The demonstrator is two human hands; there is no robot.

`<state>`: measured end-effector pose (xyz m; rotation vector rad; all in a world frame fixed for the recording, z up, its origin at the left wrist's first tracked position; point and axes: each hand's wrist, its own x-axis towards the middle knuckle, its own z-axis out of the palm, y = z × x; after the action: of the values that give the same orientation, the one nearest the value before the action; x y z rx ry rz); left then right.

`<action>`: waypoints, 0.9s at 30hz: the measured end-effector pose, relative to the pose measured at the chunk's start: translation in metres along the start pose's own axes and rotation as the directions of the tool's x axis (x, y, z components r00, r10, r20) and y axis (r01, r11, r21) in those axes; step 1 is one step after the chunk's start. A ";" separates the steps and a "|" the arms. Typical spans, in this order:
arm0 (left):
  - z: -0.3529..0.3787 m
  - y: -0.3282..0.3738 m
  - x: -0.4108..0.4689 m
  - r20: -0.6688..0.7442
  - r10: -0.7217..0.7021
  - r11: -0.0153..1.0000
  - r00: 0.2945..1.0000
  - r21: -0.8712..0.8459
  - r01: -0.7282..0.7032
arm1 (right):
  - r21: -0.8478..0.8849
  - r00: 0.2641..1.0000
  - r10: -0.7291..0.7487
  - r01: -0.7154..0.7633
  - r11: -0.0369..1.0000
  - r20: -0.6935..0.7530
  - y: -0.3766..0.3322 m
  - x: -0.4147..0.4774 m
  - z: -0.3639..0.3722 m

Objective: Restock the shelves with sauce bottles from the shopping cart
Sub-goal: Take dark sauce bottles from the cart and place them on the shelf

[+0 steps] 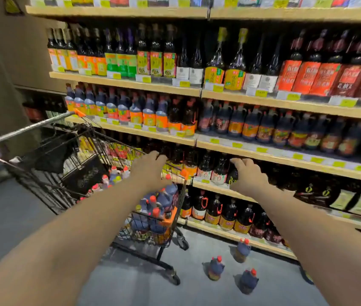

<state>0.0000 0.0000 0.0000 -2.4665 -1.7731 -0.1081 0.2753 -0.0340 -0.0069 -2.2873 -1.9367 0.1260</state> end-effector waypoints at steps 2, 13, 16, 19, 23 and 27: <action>0.008 -0.011 0.016 0.000 -0.038 0.999 0.999 -0.023 0.037 | -0.033 1.000 -0.013 0.013 0.999 0.007 -0.010 0.022 0.008; 0.104 -0.061 0.085 0.302 -0.087 0.937 0.949 -0.298 0.181 | 0.005 0.985 -0.096 0.096 0.995 0.142 -0.051 0.124 0.080; 0.138 -0.066 0.099 0.378 -0.126 0.900 0.917 -0.346 0.266 | -0.012 0.969 -0.140 0.145 0.989 0.202 -0.054 0.152 0.108; 0.166 -0.067 0.114 0.440 -0.160 0.864 0.884 -0.369 0.341 | -0.011 0.942 -0.156 0.167 0.986 0.298 -0.058 0.182 0.137; 0.200 -0.062 0.135 0.499 -0.231 0.810 0.835 -0.376 0.449 | 0.101 0.884 -0.231 0.208 0.973 0.406 -0.062 0.228 0.171; 0.228 -0.059 0.152 0.535 -0.324 0.734 0.780 -0.377 0.564 | 0.197 0.827 -0.313 0.248 0.949 0.468 -0.071 0.268 0.200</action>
<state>-0.0076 0.1903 -0.2064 -2.4263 -2.8887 -0.0822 0.2202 0.2518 -0.1854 -1.9868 -2.3934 0.8544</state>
